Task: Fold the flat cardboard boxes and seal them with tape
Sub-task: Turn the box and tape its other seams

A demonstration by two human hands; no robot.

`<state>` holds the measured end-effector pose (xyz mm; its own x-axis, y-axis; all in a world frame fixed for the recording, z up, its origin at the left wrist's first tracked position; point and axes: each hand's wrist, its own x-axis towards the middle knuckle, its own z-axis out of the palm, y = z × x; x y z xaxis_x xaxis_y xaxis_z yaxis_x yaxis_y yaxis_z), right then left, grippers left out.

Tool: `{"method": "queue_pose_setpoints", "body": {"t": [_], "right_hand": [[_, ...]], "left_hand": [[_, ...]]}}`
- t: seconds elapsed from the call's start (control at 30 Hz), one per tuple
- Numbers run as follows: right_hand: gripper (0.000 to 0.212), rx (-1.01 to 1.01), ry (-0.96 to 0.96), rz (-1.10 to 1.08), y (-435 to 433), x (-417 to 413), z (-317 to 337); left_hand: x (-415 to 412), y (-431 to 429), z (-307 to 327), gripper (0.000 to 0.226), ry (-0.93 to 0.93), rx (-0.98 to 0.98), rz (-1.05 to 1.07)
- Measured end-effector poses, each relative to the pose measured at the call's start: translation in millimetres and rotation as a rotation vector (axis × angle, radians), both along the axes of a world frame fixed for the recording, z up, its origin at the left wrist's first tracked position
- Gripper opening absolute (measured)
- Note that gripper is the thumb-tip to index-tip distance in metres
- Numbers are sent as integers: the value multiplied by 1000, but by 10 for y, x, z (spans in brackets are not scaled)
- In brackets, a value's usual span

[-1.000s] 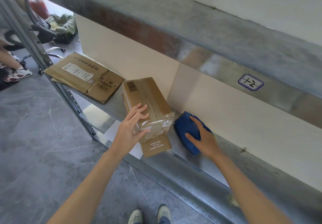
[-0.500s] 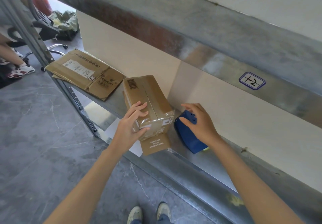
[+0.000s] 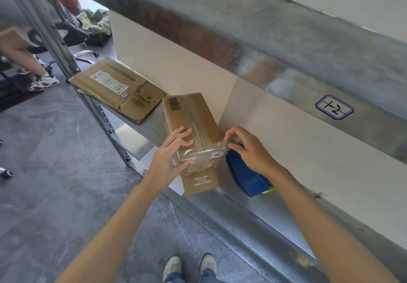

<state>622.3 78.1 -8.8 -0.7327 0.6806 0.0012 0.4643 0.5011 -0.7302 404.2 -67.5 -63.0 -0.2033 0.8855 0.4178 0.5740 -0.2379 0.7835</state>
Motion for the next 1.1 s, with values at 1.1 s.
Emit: {"method": "queue_pose_setpoints", "body": {"t": [1.1], "right_hand": [[46, -59, 235, -85, -137, -226, -270]], "left_hand": [[223, 51, 54, 34, -118, 30, 191]]}}
